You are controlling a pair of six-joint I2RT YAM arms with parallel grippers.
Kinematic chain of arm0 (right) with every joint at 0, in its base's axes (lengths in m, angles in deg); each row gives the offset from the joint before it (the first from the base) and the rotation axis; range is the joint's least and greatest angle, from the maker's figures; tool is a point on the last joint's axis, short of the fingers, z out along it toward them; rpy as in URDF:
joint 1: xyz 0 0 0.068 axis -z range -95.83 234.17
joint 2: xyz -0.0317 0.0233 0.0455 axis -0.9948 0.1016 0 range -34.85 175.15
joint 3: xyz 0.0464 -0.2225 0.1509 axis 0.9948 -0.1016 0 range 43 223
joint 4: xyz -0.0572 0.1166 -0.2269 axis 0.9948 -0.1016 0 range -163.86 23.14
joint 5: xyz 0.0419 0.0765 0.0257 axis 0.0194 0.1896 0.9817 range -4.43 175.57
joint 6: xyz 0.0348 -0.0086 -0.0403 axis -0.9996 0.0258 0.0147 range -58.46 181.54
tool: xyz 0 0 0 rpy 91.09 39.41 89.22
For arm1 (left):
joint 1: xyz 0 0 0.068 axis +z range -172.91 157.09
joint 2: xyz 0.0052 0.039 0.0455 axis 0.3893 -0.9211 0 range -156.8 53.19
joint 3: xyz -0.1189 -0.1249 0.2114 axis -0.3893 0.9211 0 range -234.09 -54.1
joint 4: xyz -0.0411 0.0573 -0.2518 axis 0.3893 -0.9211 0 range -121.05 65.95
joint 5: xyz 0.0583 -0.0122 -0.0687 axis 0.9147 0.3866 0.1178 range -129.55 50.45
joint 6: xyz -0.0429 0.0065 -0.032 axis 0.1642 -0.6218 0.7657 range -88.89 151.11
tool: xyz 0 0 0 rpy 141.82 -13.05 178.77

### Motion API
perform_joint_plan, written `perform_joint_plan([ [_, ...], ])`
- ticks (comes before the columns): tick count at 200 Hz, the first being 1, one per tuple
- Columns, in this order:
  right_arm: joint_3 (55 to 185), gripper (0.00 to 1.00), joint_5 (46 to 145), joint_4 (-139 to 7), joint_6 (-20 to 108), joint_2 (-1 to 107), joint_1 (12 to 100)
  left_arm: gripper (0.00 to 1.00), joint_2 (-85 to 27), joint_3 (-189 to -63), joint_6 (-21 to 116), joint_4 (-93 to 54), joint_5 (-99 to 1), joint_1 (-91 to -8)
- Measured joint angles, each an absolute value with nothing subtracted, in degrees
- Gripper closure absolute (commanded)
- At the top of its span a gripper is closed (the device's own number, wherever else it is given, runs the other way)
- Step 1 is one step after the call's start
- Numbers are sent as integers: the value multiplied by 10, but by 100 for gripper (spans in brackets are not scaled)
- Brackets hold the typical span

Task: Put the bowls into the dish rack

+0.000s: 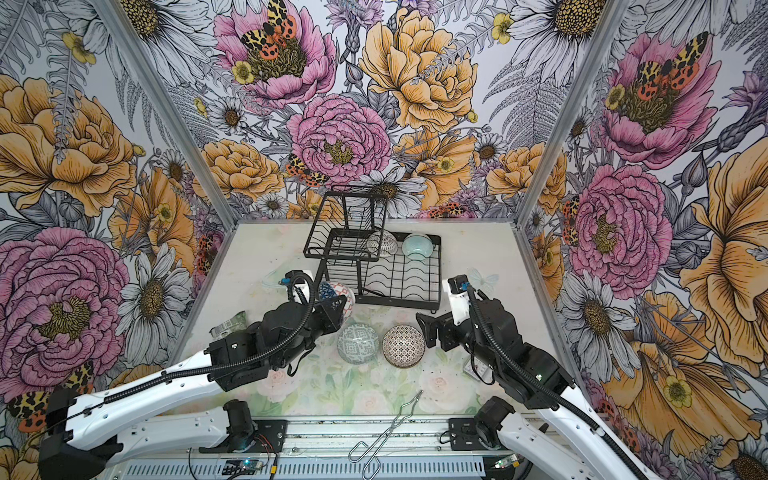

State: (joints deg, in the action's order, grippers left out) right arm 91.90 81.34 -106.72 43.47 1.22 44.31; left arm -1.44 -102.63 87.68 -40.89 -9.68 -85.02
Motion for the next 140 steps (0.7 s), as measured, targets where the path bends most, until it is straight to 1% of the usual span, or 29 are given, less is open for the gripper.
perform_joint_plan([
  [39, 898, 0, 804, -999, 417, 39, 375, 100, 8, -967, 958, -313, -60, -843],
  [80, 884, 1, 750, -915, 416, 84, 276, 100, 10, -907, 1043, -227, -35, -842],
  [107, 863, 1, 710, -859, 419, 108, 236, 100, 0, -891, 1079, -176, -28, -839],
  [140, 843, 1, 665, -785, 419, 152, 211, 100, -15, -889, 1109, -126, -27, -836],
])
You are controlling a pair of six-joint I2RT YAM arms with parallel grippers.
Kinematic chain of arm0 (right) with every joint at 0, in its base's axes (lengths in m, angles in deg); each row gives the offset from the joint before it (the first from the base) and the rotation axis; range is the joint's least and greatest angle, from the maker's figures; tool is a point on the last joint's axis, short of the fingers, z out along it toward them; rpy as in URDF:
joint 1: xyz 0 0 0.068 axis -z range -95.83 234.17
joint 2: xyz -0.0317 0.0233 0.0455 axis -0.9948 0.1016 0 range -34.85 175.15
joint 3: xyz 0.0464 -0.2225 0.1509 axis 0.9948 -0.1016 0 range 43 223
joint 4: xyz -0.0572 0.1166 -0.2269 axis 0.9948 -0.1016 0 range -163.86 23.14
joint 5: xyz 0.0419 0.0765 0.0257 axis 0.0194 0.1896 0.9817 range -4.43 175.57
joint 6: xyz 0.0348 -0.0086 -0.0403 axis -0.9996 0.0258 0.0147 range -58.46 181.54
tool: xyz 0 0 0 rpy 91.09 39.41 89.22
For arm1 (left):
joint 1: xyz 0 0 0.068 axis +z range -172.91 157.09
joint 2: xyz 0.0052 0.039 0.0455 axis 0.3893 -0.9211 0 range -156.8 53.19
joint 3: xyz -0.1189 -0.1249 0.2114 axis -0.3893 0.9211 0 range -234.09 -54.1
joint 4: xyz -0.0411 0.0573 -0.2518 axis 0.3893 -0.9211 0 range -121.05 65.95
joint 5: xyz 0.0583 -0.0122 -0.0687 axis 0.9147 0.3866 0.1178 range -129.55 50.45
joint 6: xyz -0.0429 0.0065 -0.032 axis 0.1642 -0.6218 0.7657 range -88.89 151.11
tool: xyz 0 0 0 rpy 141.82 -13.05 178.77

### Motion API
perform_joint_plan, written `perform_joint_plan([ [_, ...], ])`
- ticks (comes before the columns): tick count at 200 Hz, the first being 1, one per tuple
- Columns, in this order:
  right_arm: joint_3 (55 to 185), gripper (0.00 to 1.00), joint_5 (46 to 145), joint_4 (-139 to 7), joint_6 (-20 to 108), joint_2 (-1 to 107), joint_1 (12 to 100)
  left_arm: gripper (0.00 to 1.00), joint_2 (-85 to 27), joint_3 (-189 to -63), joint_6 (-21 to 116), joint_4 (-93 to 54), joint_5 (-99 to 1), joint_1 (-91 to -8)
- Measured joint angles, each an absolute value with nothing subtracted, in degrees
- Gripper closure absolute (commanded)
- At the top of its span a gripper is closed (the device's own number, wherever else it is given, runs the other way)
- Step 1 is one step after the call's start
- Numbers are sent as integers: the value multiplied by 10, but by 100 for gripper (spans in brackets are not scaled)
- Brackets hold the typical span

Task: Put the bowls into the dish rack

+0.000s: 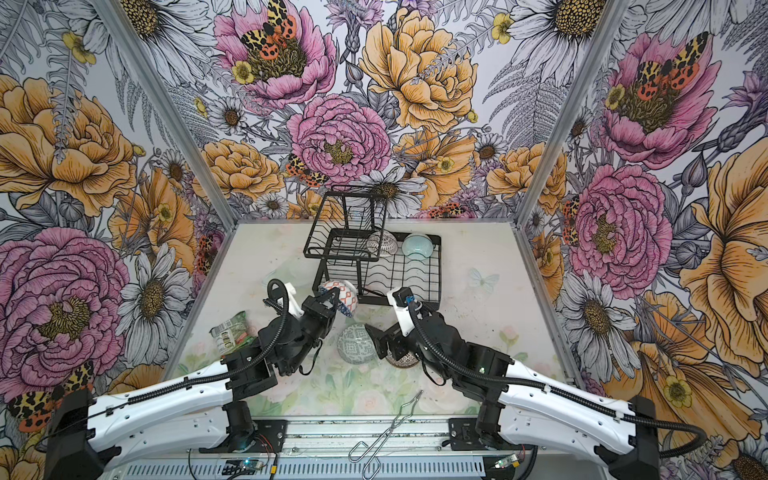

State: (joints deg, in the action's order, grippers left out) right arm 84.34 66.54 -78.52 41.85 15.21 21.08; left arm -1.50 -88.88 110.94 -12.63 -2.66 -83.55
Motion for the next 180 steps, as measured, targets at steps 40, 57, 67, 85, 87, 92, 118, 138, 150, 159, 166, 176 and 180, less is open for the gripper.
perform_joint_plan([
  [40, 812, 1, 596, -687, 415, 208, 182, 100, -29, -879, 1143, -85, -26, -833],
  [57, 801, 0, 567, -645, 415, 229, 174, 100, -32, -879, 1152, -76, -27, -832],
  [67, 799, 0, 554, -627, 415, 241, 173, 100, -33, -879, 1157, -73, -27, -831],
  [85, 799, 1, 538, -593, 416, 267, 171, 100, -34, -879, 1165, -69, -27, -830],
  [87, 799, 1, 536, -590, 416, 271, 170, 100, -35, -879, 1165, -68, -27, -830],
  [92, 799, 0, 532, -584, 416, 276, 170, 100, -36, -879, 1167, -66, -27, -830],
  [118, 799, 0, 507, -558, 415, 307, 167, 100, -36, -879, 1172, -64, -27, -831],
  [138, 799, 1, 482, -538, 414, 325, 166, 100, -37, -879, 1178, -57, -28, -831],
  [150, 799, 2, 466, -528, 413, 335, 166, 100, -38, -879, 1180, -54, -29, -831],
  [159, 799, 3, 454, -520, 411, 348, 166, 100, -40, -879, 1182, -52, -30, -831],
  [166, 799, 3, 446, -512, 410, 355, 166, 100, -41, -879, 1182, -51, -30, -831],
  [176, 799, 5, 434, -502, 409, 365, 166, 100, -43, -879, 1182, -49, -31, -831],
  [180, 799, 5, 429, -497, 409, 370, 166, 100, -44, -879, 1182, -49, -32, -831],
])
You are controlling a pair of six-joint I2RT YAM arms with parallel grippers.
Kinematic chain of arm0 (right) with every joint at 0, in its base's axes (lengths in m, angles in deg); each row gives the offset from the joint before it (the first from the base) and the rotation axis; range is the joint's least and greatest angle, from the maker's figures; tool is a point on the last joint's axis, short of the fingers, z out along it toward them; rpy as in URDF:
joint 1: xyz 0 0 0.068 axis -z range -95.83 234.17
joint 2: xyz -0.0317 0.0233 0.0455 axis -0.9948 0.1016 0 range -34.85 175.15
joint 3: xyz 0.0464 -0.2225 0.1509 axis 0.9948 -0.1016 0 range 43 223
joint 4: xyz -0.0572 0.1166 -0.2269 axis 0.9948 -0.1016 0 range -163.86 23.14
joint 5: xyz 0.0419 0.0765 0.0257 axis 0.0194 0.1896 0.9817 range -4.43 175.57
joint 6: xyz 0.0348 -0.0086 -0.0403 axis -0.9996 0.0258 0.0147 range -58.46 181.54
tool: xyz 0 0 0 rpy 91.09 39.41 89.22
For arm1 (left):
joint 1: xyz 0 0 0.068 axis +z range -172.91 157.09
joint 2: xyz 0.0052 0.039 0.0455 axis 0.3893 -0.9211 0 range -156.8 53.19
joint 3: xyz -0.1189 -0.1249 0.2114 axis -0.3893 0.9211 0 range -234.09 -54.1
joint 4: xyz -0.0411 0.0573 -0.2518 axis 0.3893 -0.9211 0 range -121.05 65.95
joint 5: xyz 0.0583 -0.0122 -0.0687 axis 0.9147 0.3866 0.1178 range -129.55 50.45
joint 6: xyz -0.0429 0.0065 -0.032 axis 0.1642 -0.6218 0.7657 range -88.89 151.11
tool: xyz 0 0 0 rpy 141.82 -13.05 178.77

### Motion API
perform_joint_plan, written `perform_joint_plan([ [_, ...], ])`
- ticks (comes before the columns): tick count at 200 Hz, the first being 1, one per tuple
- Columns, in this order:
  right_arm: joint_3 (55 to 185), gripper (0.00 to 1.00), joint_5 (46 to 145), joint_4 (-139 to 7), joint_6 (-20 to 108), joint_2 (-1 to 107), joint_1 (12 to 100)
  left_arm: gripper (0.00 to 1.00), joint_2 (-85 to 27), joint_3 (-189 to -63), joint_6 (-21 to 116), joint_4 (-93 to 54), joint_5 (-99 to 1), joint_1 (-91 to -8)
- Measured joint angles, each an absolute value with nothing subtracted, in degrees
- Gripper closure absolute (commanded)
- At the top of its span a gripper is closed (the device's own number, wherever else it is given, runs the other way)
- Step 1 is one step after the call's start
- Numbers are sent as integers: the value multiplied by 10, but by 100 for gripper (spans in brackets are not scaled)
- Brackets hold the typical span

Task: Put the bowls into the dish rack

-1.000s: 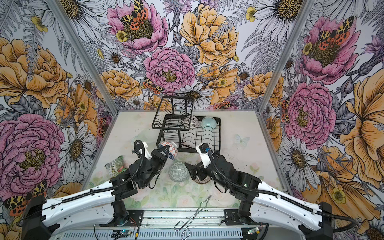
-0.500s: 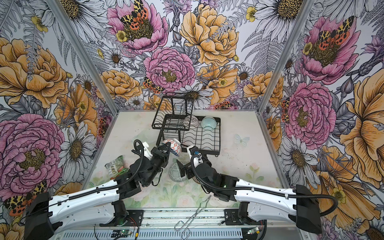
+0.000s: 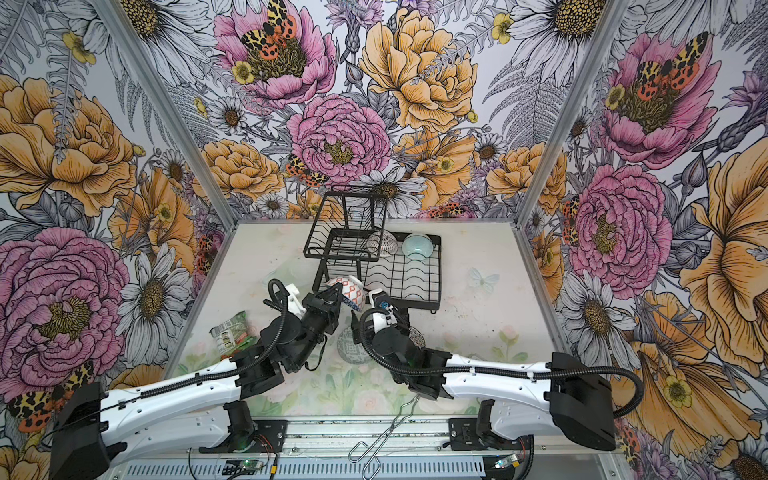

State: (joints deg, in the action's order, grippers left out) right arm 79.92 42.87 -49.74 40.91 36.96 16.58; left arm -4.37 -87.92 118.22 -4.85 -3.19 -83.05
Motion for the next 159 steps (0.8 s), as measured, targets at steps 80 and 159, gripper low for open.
perform_joint_plan([
  [80, 821, 27, 368, -434, 434, 422, 156, 100, -45, -879, 1193, -45, -36, -843],
  [159, 841, 55, 354, -417, 476, 433, 148, 100, -54, -879, 1198, -42, -44, -848],
])
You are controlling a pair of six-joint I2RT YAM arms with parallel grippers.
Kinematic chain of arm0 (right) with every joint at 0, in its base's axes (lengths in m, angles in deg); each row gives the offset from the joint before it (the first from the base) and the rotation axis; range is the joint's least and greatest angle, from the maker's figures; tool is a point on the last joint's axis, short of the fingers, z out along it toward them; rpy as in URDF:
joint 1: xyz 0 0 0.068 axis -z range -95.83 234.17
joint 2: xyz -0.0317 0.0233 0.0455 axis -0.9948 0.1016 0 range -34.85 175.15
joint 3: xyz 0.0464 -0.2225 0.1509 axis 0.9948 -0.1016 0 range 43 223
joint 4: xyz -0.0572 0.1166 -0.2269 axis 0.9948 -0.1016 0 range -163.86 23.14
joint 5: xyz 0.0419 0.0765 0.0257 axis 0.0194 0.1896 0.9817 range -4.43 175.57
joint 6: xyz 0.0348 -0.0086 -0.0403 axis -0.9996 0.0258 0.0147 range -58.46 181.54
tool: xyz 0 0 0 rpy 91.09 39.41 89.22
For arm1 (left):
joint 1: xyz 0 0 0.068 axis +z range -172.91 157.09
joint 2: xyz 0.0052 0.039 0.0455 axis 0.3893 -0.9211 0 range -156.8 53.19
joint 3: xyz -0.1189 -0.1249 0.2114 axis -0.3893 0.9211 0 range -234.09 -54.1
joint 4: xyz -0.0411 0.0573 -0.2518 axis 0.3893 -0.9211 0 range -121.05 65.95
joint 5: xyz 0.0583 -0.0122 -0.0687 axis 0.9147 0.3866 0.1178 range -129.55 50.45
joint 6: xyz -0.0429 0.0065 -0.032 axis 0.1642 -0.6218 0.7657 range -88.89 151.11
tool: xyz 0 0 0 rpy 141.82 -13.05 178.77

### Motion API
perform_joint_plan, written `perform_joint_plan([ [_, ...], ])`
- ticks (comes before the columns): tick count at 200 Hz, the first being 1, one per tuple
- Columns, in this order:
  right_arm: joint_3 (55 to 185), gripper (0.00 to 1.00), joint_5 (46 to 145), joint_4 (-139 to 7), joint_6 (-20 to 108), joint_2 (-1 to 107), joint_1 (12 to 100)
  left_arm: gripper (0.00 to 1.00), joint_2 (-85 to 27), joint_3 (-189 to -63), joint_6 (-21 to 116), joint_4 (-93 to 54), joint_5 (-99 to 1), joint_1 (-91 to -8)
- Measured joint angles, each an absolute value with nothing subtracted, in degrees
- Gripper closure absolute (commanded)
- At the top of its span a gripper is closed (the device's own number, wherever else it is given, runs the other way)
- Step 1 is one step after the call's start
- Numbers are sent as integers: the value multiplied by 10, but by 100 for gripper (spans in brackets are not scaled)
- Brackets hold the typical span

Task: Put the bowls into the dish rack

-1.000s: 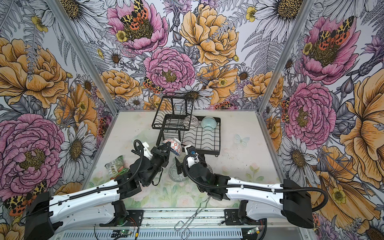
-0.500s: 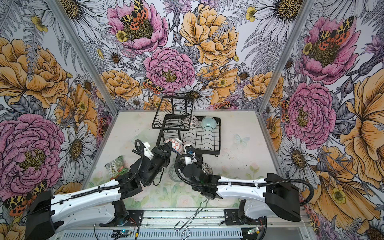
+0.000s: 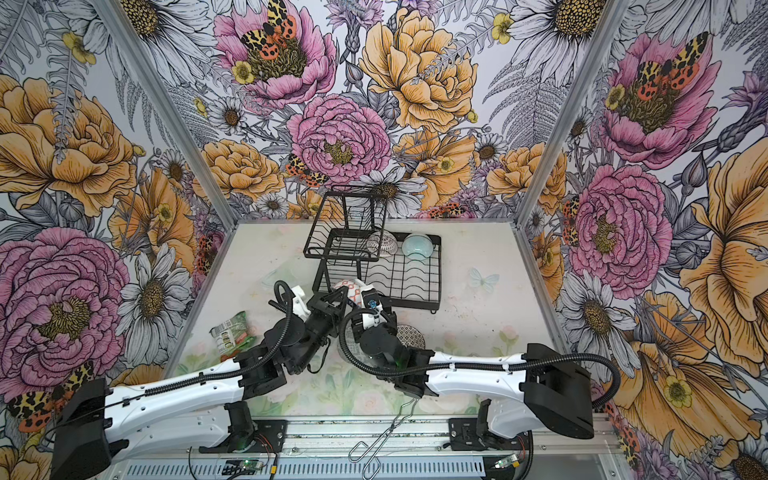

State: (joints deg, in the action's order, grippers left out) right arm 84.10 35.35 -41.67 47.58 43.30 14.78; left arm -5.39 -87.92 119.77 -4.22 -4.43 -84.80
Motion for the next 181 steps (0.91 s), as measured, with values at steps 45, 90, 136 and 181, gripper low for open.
perform_joint_plan([
  [45, 841, 65, 352, -418, 493, 433, 147, 100, -54, -879, 1197, -41, -44, -851],
  [90, 842, 100, 329, -439, 534, 434, 154, 100, -53, -886, 1203, -43, -58, -864],
  [136, 842, 100, 324, -429, 536, 434, 155, 100, -47, -887, 1212, -46, -61, -867],
  [181, 842, 100, 324, -426, 542, 434, 155, 100, -45, -887, 1212, -48, -62, -866],
])
